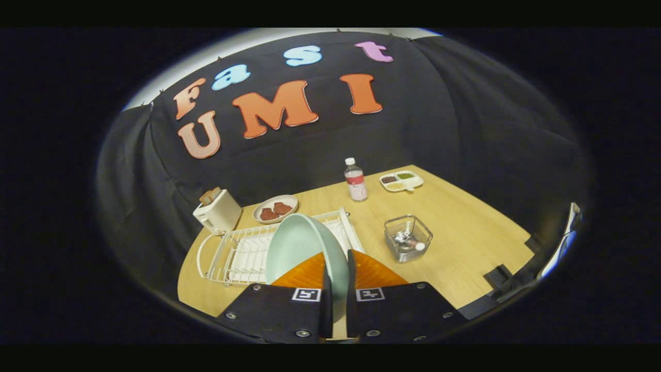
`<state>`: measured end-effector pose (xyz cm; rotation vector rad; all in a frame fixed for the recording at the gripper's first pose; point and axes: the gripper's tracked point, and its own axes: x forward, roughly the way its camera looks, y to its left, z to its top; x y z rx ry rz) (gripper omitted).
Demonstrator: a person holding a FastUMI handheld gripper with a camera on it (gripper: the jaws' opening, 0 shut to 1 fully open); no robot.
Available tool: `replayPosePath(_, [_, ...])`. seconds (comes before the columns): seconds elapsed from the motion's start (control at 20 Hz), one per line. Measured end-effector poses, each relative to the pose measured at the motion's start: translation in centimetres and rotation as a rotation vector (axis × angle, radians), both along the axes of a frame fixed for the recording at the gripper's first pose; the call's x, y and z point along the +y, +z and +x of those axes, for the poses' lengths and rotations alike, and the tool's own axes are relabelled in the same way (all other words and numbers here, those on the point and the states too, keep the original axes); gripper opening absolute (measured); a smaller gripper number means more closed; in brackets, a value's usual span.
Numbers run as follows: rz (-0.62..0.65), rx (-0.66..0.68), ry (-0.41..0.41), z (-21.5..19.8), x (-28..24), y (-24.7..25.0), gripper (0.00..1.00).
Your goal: Take the plate from the dish rack, then take the spoon from the basket and place it into the plate.
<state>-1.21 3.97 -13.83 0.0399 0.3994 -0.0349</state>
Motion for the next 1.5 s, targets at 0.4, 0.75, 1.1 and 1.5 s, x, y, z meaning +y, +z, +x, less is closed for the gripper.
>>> replayPosePath(0.4, [0.133,0.135,-0.003,-4.3,-0.7,-7.7,0.1])
replayPosePath(0.75, [0.21,0.21,-0.009,-4.3,-1.0,-12.9,0.1])
replayPosePath(1.1, [0.284,0.268,-0.022,-4.1,-1.6,-16.5,0.1])
replayPosePath(1.5, [0.149,0.306,-0.038,-3.9,-3.3,-17.2,0.28])
